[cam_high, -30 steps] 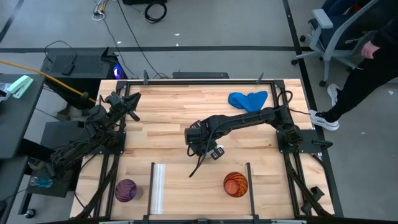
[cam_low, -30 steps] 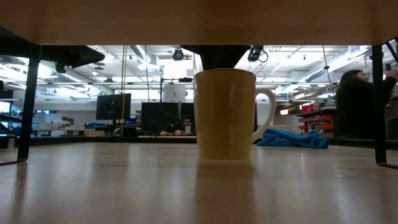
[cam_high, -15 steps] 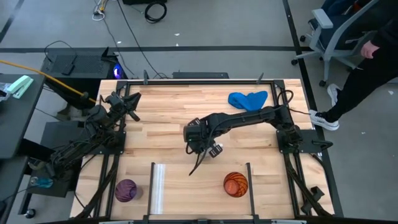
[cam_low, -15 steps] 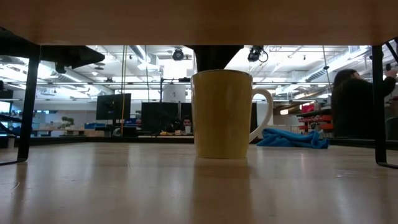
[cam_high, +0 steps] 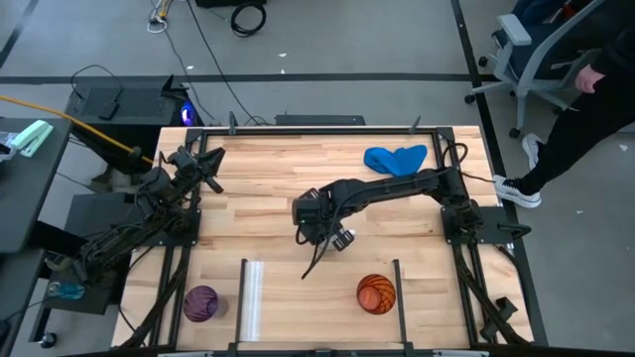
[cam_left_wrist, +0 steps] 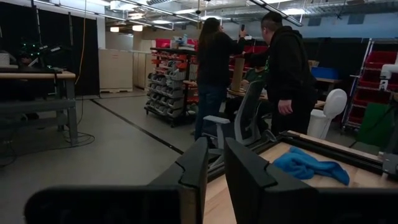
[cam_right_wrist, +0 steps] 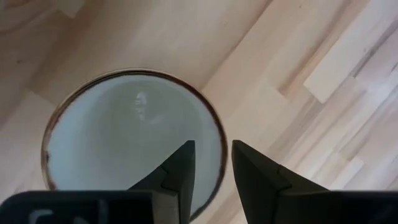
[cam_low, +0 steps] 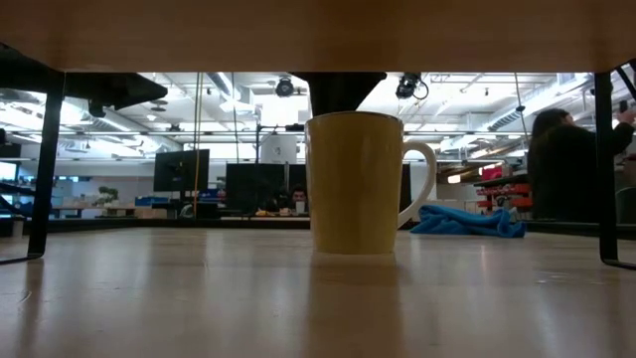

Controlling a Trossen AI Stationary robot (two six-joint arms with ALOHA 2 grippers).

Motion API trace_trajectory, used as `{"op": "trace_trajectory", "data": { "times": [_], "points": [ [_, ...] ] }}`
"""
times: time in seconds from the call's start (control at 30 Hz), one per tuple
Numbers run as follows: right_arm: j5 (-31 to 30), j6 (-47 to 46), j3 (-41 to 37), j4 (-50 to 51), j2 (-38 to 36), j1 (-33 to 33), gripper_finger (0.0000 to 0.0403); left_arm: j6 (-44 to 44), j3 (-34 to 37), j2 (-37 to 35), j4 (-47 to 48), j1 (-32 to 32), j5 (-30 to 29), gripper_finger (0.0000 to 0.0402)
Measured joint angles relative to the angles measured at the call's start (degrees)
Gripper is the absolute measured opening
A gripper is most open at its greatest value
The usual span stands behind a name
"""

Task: Stack small to large cups/mugs on shelf
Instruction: Put the yellow mug on the shelf

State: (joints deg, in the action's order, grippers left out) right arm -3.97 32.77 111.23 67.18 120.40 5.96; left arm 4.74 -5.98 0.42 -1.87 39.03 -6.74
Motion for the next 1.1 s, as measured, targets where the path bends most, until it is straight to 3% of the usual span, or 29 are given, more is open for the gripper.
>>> {"op": "trace_trajectory", "data": {
  "times": [1.1],
  "points": [
    [1.97,-6.13,-2.06,-0.41,0.02,-2.13,0.0091,0.17,0.00,0.00,0.00,-0.02,0.01,0.0062]
  ]
}}
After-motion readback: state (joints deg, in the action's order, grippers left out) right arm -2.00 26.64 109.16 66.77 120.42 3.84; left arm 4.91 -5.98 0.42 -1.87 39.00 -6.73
